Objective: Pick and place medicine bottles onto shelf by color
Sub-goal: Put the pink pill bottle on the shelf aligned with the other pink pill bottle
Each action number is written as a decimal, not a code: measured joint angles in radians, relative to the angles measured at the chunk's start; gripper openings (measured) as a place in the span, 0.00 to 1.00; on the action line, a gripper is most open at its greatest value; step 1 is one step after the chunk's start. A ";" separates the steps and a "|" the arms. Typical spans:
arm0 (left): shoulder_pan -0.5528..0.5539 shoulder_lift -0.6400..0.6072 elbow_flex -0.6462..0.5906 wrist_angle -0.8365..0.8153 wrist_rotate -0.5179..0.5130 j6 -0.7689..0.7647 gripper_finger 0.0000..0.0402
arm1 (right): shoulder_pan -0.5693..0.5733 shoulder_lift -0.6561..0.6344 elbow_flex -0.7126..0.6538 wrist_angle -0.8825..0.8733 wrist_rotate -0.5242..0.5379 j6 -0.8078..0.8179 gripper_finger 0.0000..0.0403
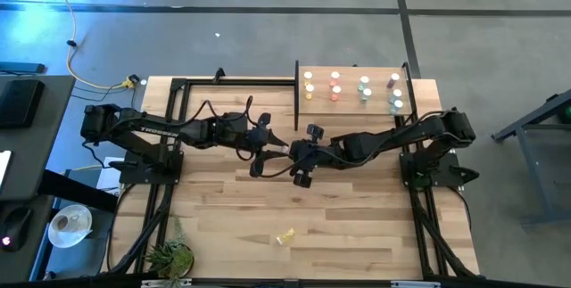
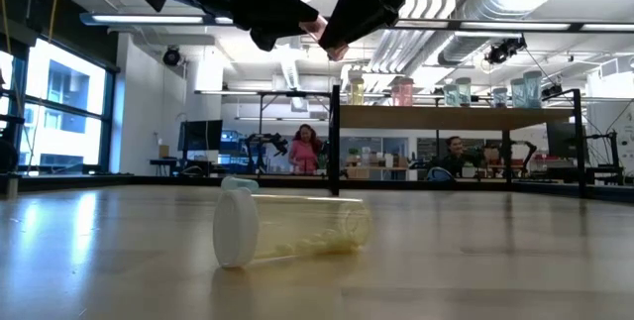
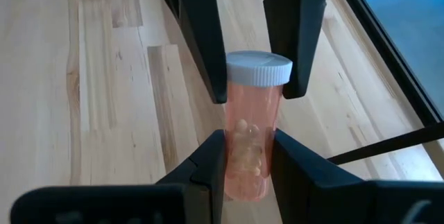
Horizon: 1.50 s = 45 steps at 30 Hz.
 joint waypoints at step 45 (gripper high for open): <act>0.069 -0.006 0.045 -0.219 -0.073 0.001 0.28 | -0.018 0.000 0.213 -0.552 0.237 -0.030 0.49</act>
